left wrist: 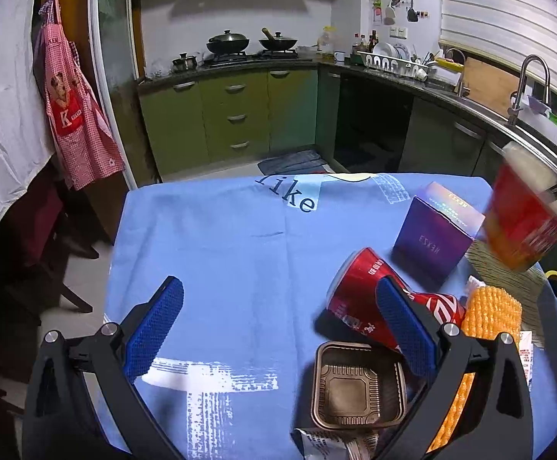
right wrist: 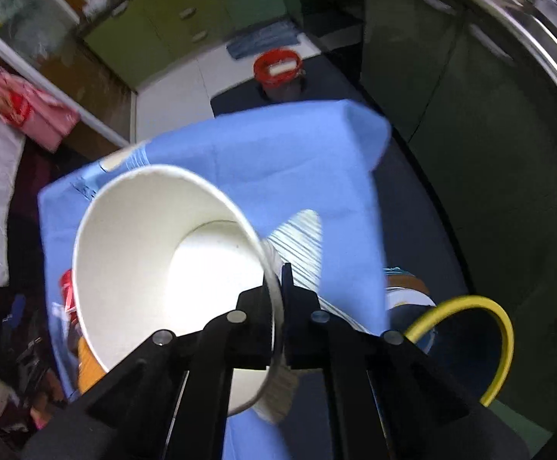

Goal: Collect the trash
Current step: 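Carry the noodle cup over the yellow-rimmed bin and open the right gripper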

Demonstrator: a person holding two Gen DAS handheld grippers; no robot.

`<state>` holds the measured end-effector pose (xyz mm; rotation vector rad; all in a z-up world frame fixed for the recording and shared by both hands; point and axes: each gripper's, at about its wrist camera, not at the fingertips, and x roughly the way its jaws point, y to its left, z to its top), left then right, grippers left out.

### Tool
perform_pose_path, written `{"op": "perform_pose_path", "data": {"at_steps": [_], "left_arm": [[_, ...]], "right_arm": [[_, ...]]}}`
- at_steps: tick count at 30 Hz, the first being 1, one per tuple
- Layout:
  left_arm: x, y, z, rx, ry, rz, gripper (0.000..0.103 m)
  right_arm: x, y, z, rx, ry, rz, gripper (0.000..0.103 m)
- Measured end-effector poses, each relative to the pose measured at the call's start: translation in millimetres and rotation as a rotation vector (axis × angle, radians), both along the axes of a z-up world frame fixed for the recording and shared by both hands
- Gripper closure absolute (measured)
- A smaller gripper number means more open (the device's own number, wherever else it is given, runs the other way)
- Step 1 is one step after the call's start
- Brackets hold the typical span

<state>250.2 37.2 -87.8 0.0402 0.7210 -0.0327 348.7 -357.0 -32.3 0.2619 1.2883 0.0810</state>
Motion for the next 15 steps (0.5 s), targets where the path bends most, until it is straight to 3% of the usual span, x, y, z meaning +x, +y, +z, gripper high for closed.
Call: {"op": "perform_pose_path", "data": {"at_steps": [4,7,11,15], "left_arm": [[-2.6,-5.2,-0.5,-0.002,0.004,-0.018,0.004],[-4.3,-10.0,-0.6,0.003,0.005,-0.03,0.004],[-8.2,-15.7,0.9,0.009,-0.001,-0.048,0.004],[-16.5,-17.6,5.8,0.001,-0.02,-0.056,0.004]], "right_arm": [[-55.9,-71.1,31.4,-0.012,-0.036,-0.102,0.099],[-99.1,-133.6,25.4,-0.049,-0.015,-0.228,0.099],[-138.6,-193.1,-24.5,-0.054,0.057,-0.364,0.099],[-142.1,-214.8,-90.9,-0.037,0.124,-0.405,0.098]]}}
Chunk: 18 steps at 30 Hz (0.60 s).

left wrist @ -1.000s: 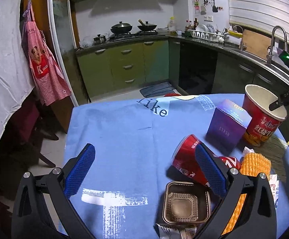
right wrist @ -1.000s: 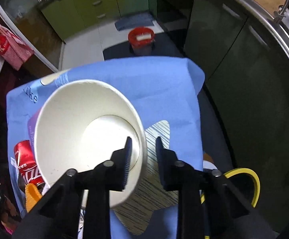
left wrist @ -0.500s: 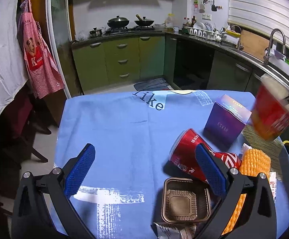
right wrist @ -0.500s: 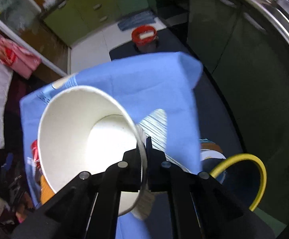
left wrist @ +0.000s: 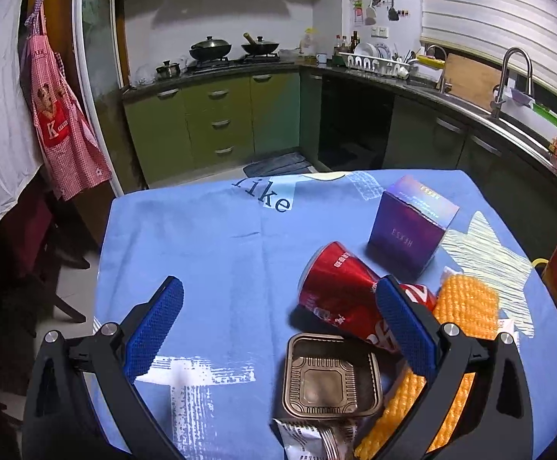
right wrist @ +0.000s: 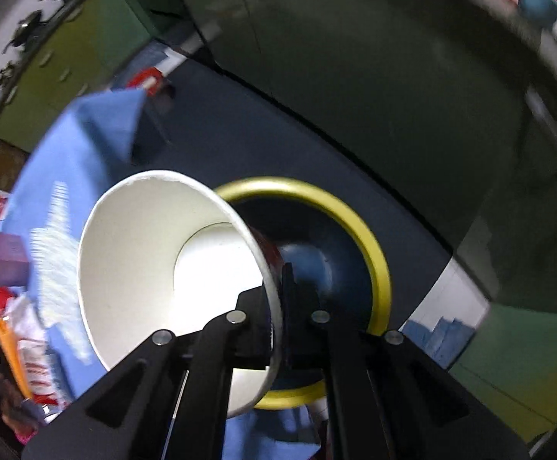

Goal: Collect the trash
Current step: 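Carry the noodle cup over the yellow-rimmed bin and open the right gripper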

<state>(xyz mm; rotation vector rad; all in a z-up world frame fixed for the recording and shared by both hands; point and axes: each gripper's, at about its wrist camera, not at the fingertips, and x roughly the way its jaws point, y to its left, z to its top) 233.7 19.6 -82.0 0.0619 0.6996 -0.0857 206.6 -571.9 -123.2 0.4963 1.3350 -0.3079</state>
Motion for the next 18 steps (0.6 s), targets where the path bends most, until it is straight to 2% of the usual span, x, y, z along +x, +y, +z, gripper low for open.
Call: {"op": "perform_pose_path", "data": {"at_steps": [5,9,12,14,18], "left_arm": [[-1.4,-2.0,1.0,-0.006,-0.005,0.003,0.004],[-0.7,-6.1,1.9,0.01,0.008,-0.013,0.004],[-4.6,-4.1,14.3,0.023,-0.005,-0.025,0.004],[-10.4,0.6,30.3,0.009,-0.025,-0.017,0.004],[-16.4,-8.0,54.5,0.004,-0.02,-0.086,0.004]], "right_arm": [[12.5,-3.7,-65.2,0.006,0.063,-0.009,0.098],[16.7,-8.2,-99.3,0.004,0.108,-0.015,0.093],[20.8,-9.3,-110.0,-0.014,0.126,-0.015,0.086],[23.7,-13.4,-119.9,-0.055,0.148,-0.008,0.085],[19.6,-12.8,-124.9,-0.117,0.148,0.013,0.084]]}}
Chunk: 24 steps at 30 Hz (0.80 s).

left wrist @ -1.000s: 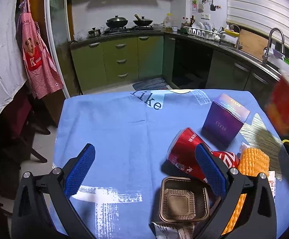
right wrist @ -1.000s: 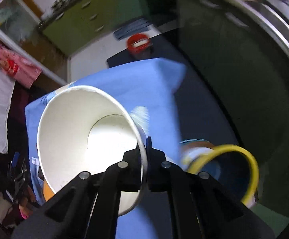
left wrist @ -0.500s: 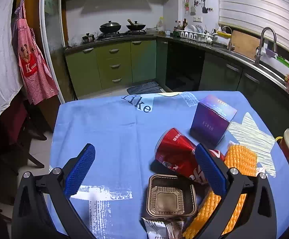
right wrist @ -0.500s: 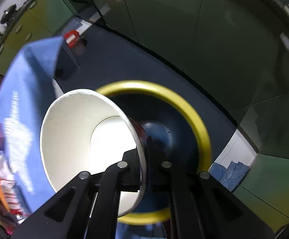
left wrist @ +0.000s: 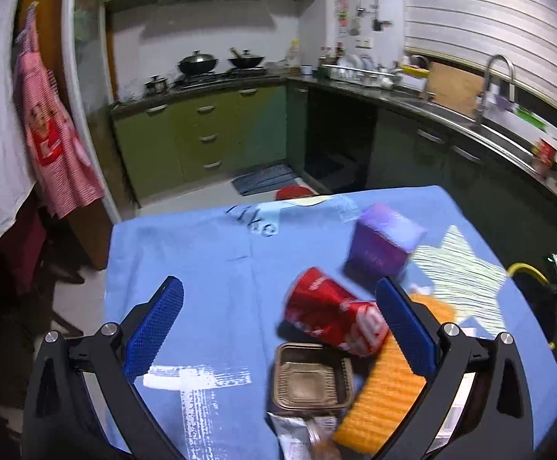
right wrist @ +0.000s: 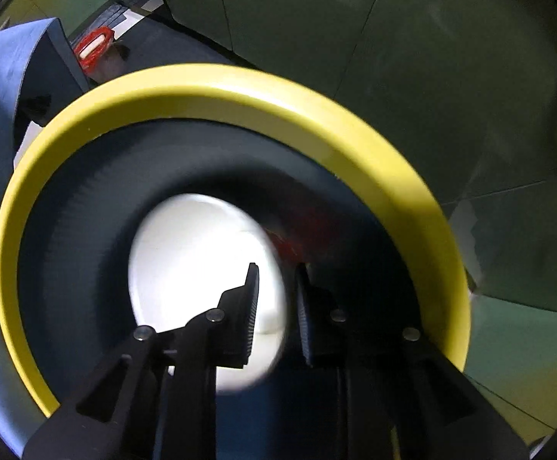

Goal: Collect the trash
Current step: 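Carry the noodle cup over the yellow-rimmed bin and open the right gripper, then grasp the purple box with the left gripper and lift it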

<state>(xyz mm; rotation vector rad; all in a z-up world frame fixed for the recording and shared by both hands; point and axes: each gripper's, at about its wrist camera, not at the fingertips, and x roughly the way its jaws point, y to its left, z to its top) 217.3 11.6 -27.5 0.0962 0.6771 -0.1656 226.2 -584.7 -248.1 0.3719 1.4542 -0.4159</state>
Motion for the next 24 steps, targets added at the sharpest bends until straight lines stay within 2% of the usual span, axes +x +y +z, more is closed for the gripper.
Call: {"op": "perform_pose_path", "data": {"at_steps": [3,6,8,14,16,19,21,24], "left_arm": [[3.0,-19.1,10.0,0.018,0.038,-0.079,0.004],[11.0,-41.0,14.4,0.011,0.103,-0.182,0.004],[22.8,-60.5,18.4,0.033,0.129,-0.273,0.004],[72.0,-124.3,6.4,0.234,0.142,-0.566,0.004],[88.2,-138.5,-3.1,0.29,0.148,-0.636,0.004],[112.0,-156.1,-20.4,0.354,0.182,-0.67,0.004],[122.6,-160.9,-32.0,0.356,0.225,-0.688,0.004],[132.4,-167.7,-47.5,0.356,0.304,-0.722,0.004]], "right_arm": [[-1.0,5.8,9.8,-0.025,-0.02,0.029,0.076],[-7.3,12.3,24.1,-0.05,-0.055,0.064,0.075],[-10.9,17.3,38.7,-0.042,-0.093,0.078,0.075],[-32.7,32.7,85.9,-0.007,-0.222,0.127,0.072],[-55.8,37.3,105.2,0.011,-0.268,0.142,0.07],[-69.6,43.6,112.3,0.032,-0.311,0.147,0.066],[-86.4,47.7,117.9,0.047,-0.335,0.16,0.066],[-79.8,58.7,116.2,0.068,-0.352,0.169,0.066]]}}
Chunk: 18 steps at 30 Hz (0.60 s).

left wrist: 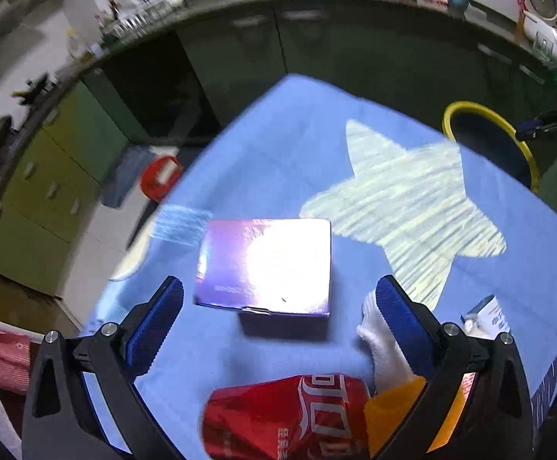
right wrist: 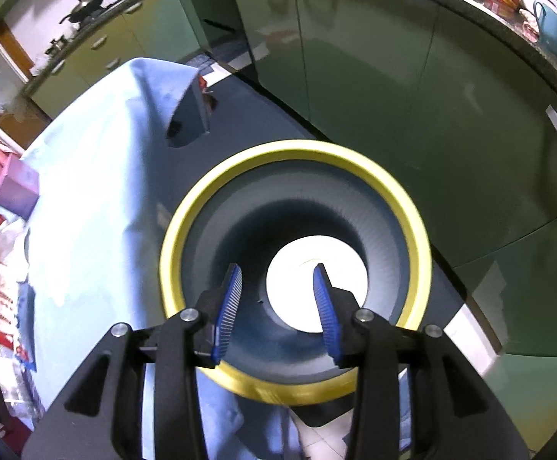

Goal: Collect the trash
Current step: 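Grasp the purple box with the left gripper and lift it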

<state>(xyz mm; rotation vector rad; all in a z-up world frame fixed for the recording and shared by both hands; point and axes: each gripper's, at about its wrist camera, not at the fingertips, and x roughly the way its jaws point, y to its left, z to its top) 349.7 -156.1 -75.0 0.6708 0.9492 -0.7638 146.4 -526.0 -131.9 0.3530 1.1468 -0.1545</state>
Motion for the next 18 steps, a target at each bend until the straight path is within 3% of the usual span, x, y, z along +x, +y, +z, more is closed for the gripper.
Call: {"op": "perform_pose_path", "data": {"at_steps": [7,18], "left_arm": [[10.0,3.1,-5.6,-0.046,0.029,0.01,0.004],[28.2,5.7,-15.2,0.001,-0.027,0.038,0.004]], "right_arm": [[3.3,10.0,-2.9,0.026,-0.003,0.027,0.066],[-1.7,11.2,-10.2,0.043,0.006,0.039,0.066]]}}
